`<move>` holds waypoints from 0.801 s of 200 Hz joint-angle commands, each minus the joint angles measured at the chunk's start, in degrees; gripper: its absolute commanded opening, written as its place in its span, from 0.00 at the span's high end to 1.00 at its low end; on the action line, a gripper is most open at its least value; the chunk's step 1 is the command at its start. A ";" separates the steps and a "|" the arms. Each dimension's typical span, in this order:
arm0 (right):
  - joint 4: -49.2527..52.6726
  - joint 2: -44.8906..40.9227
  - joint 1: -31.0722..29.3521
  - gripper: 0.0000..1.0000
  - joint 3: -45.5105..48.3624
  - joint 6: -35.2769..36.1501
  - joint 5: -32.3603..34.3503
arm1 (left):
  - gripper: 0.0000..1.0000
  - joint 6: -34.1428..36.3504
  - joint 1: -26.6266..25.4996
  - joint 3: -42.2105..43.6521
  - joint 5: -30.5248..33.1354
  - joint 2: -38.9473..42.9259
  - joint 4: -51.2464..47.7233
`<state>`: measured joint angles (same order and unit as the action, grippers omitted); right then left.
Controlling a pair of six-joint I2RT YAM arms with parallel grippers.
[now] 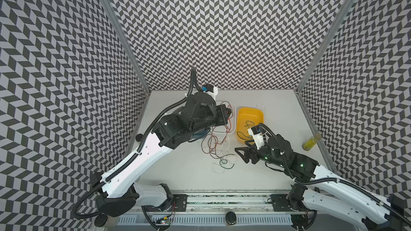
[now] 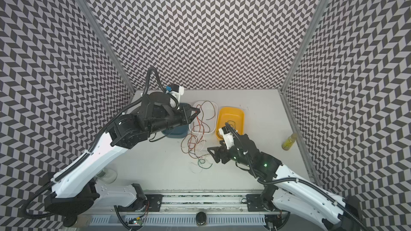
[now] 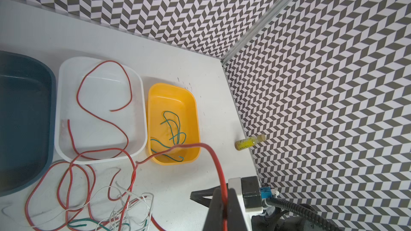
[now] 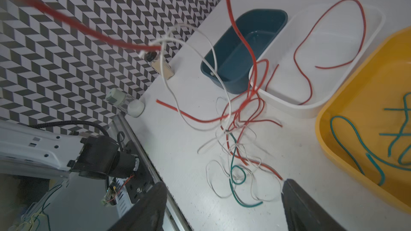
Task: Untangle the cables
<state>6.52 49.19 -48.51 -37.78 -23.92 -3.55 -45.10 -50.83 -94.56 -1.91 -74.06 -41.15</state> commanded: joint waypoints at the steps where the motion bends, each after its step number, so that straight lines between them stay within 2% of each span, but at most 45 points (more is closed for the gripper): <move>1: -13.72 2.92 -1.30 0.21 -1.76 2.41 3.62 | 1.00 -0.78 -1.58 0.84 1.46 1.24 2.62; 25: -16.55 7.72 -2.12 0.27 -3.21 3.83 3.99 | 1.00 -1.13 -2.71 1.03 1.96 1.55 3.10; 52: -19.06 9.56 -3.78 0.35 -2.27 5.29 8.59 | 1.00 -1.26 -3.46 0.57 2.15 1.64 3.25; 81: -20.35 10.64 -3.87 0.64 -1.29 6.05 11.01 | 1.00 -1.57 -4.66 0.57 2.22 1.96 3.82; 108: -18.19 10.80 -3.86 0.81 -1.01 6.30 12.61 | 1.00 -0.98 -5.12 0.01 3.66 2.84 3.05; 142: -16.98 7.63 -3.87 0.91 2.52 6.44 13.90 | 1.00 2.78 -4.65 -2.71 6.78 3.03 0.20; 160: -17.17 5.14 -3.85 0.91 4.78 5.78 14.80 | 1.00 4.63 -3.75 -7.05 5.57 1.58 -1.33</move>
<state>-8.80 57.74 -52.25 -35.53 -18.00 8.80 -43.99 -55.35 -95.88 2.02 -72.27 -40.80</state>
